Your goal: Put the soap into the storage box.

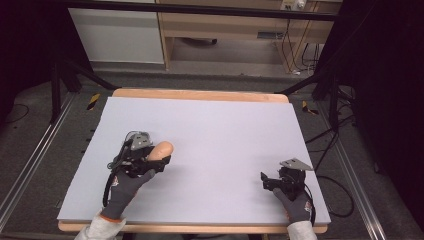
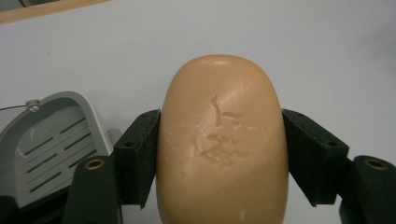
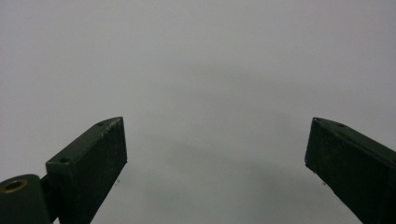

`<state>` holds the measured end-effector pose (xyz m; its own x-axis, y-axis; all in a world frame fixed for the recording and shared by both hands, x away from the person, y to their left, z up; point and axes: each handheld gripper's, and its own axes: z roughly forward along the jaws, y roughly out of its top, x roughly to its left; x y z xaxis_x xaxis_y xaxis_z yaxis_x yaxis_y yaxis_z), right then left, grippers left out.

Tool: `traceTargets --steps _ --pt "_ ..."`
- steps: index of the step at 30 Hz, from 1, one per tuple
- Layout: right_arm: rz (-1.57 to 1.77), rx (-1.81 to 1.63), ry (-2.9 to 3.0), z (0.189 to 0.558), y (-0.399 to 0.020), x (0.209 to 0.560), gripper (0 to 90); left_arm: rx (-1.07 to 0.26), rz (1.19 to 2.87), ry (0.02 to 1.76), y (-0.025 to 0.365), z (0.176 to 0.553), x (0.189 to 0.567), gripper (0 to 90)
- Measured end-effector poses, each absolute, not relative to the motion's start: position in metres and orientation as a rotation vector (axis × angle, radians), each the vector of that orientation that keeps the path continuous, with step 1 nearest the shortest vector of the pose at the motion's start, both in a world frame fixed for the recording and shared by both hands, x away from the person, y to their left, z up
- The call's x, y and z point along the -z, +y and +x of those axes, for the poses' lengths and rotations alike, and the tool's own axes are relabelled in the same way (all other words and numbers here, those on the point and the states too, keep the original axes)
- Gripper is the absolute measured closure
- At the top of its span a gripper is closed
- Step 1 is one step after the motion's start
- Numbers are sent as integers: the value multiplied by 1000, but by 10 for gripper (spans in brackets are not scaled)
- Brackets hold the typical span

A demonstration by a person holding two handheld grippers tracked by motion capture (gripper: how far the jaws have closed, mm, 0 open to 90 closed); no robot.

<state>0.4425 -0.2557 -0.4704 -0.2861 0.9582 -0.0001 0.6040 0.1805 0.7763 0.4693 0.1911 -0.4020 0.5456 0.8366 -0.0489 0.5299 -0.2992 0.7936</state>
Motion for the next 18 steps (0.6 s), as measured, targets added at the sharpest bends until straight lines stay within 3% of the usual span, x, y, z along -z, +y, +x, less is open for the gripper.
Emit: traceTargets --steps 18 --pt "1473 -933 1963 444 -255 471 59 -550 1872 1235 238 493 394 317"
